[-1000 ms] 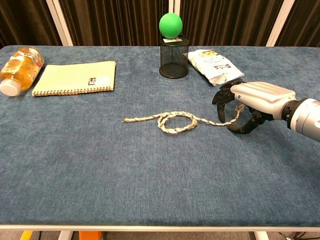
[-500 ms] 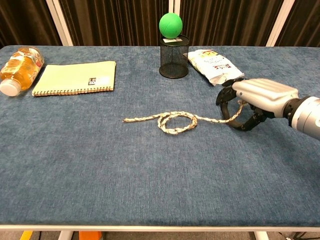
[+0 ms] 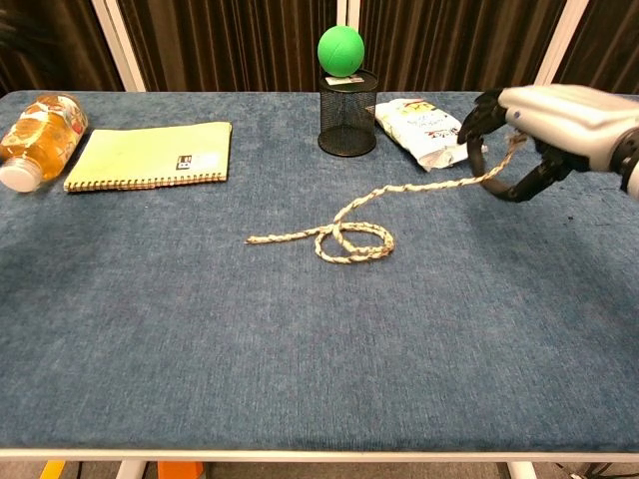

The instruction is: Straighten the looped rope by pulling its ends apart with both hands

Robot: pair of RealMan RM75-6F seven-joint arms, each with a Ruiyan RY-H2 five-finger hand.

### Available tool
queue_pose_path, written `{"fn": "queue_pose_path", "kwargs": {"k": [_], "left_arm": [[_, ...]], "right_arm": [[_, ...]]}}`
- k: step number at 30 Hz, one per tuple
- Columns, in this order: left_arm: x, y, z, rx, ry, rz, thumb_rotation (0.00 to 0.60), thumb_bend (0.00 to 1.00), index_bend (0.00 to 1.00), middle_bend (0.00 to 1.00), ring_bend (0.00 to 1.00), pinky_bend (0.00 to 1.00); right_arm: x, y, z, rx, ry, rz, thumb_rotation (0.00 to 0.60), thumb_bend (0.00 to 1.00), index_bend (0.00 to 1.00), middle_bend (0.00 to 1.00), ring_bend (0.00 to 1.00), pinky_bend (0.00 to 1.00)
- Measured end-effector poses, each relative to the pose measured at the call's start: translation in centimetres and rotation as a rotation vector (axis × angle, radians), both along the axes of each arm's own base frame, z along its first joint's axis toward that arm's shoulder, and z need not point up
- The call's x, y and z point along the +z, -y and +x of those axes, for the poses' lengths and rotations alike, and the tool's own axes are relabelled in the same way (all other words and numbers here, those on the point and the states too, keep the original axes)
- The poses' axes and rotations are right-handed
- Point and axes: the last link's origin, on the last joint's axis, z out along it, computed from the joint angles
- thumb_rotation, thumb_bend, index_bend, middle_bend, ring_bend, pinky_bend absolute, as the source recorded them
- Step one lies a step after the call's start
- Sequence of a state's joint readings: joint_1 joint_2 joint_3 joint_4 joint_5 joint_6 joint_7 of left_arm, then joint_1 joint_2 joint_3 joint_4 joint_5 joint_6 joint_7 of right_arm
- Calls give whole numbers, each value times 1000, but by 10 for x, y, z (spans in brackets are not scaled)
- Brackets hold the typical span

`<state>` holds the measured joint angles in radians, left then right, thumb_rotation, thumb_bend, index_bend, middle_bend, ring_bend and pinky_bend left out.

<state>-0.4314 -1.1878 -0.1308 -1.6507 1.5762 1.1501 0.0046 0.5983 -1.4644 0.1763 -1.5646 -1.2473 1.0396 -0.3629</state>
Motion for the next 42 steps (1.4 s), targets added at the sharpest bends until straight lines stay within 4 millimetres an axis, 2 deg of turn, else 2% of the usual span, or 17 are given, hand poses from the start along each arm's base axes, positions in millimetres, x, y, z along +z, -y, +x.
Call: {"fn": "queue_pose_path", "kwargs": {"k": [4, 10, 18, 31, 42], "left_arm": [[-34, -19, 27, -12, 44, -117, 600, 199, 357, 104, 24, 20], [-84, -36, 62, -8, 76, -244, 600, 207, 371, 104, 24, 21], [-134, -44, 85, 9, 33, -303, 600, 221, 406, 112, 24, 21], [-174, -55, 106, 30, -55, -281, 600, 244, 458, 112, 24, 21], [-188, -59, 106, 44, -93, -260, 600, 286, 511, 122, 24, 20]], "right_arm": [[8, -1, -2, -16, 10, -21, 600, 483, 627, 232, 0, 0], [23, -2, -11, -51, 22, -64, 600, 499, 624, 230, 0, 0], [38, -5, -24, -97, 40, -95, 600, 512, 621, 227, 0, 0], [38, -5, -27, -103, 55, -85, 600, 513, 615, 221, 0, 0], [37, -6, -29, -110, 65, -80, 600, 516, 609, 219, 0, 0]]}}
